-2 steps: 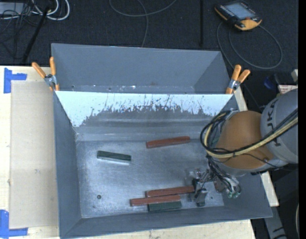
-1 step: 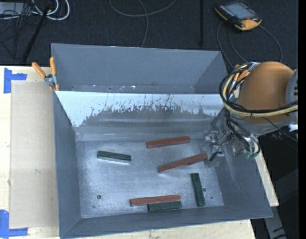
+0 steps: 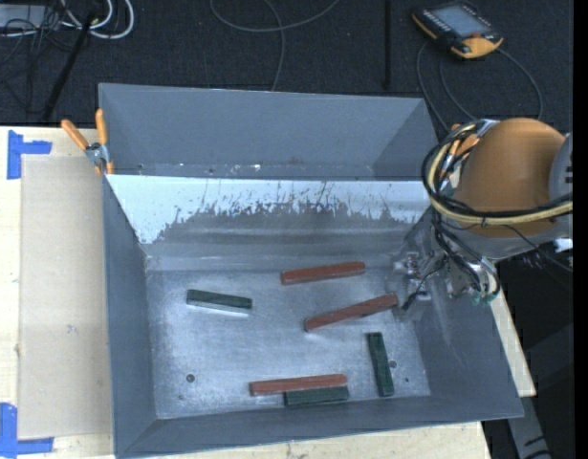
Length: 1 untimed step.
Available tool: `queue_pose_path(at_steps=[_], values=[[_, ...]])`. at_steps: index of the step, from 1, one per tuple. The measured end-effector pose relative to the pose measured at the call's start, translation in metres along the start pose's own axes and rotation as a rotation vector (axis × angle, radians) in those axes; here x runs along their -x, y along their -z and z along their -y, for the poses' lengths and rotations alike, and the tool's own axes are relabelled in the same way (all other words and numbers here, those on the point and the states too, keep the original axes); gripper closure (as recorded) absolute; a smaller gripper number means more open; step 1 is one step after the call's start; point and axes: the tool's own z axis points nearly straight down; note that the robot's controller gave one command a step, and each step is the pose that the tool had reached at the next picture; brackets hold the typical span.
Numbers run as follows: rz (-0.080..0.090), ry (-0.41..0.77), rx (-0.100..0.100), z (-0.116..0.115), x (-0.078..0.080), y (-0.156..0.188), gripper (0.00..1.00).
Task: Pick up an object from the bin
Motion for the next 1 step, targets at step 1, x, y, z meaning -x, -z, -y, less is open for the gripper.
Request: queue_pose_path(at_steps=[1], values=[[0.000, 0.002, 0.000, 0.0000, 0.0000, 0.0000, 1.00]])
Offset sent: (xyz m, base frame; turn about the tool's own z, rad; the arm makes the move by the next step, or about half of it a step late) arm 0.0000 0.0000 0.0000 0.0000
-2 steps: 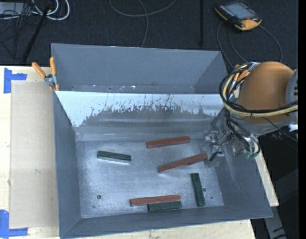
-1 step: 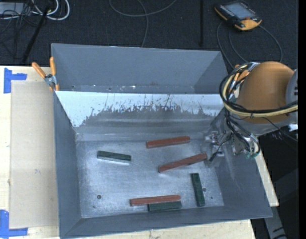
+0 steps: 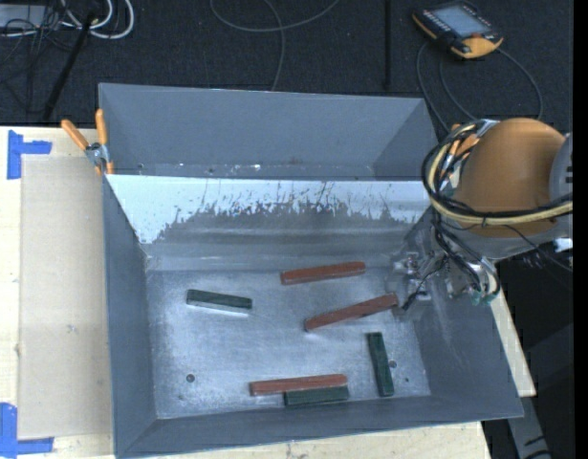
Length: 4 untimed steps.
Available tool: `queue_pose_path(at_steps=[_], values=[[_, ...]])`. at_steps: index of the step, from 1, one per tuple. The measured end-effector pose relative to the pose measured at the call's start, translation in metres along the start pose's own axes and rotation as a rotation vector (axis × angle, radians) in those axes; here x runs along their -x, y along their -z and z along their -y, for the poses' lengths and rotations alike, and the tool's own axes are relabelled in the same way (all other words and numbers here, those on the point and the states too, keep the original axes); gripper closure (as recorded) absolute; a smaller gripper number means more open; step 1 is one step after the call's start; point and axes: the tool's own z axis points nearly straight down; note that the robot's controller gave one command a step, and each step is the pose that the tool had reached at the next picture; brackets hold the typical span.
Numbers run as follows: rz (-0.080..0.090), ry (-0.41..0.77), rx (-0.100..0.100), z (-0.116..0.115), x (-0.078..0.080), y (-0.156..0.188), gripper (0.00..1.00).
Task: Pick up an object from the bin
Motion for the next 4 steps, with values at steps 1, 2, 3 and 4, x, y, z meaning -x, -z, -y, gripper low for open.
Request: queue_pose_path(at_steps=[1, 2, 3, 4], values=[[0.000, 0.001, 0.000, 0.0000, 0.0000, 0.0000, 1.00], [0.000, 0.003, 0.000, 0.0000, 0.0000, 0.0000, 1.00], [0.000, 0.004, 0.000, 0.0000, 0.0000, 0.0000, 1.00], [0.000, 0.004, 0.000, 0.0000, 0.0000, 0.0000, 1.00]])
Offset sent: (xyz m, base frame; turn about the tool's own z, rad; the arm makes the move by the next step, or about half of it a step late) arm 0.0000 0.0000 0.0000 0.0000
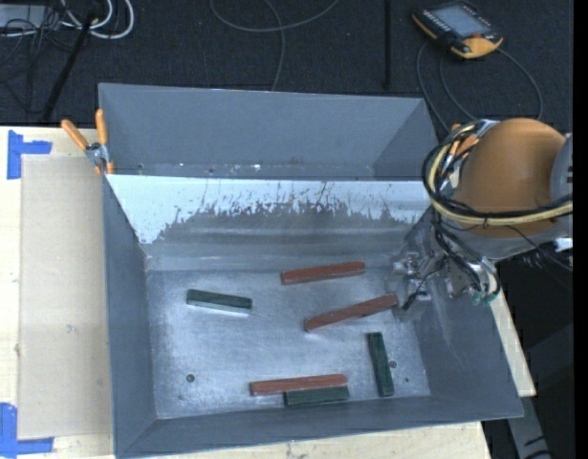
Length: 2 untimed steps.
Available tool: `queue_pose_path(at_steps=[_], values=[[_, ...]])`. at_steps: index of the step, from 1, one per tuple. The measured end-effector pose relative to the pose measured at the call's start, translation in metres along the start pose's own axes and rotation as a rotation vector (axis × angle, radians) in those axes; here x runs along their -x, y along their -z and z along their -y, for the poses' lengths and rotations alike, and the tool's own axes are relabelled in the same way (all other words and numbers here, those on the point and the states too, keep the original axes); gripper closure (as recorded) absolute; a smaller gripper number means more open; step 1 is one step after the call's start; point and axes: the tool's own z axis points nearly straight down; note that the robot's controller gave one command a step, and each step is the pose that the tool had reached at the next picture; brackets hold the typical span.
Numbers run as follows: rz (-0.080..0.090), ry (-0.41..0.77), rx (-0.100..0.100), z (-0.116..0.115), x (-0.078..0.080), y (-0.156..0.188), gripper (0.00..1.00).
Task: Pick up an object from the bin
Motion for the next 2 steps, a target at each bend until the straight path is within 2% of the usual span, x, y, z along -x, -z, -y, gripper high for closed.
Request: queue_pose_path(at_steps=[2], values=[[0.000, 0.002, 0.000, -0.0001, 0.0000, 0.0000, 1.00]])
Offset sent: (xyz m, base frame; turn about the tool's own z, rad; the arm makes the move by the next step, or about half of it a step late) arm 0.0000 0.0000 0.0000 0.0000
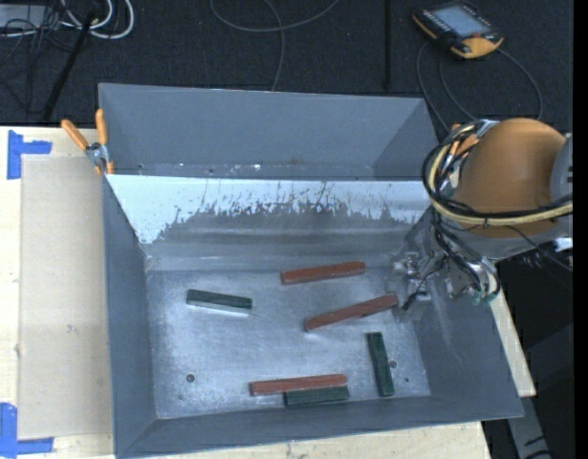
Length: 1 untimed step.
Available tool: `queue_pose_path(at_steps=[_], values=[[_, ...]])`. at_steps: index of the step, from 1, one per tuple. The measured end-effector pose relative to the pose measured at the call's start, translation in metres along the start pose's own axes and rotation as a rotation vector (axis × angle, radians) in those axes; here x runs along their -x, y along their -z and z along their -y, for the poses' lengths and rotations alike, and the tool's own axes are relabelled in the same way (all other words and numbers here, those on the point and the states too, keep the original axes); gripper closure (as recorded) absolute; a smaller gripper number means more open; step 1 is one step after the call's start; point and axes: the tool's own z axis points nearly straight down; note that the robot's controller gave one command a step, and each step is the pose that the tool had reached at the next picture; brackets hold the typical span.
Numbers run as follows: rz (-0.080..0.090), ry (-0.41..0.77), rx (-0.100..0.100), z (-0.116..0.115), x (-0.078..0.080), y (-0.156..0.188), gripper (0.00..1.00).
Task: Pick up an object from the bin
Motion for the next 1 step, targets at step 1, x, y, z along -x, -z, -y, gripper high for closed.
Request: queue_pose_path(at_steps=[1], values=[[0.000, 0.001, 0.000, 0.0000, 0.0000, 0.0000, 1.00]])
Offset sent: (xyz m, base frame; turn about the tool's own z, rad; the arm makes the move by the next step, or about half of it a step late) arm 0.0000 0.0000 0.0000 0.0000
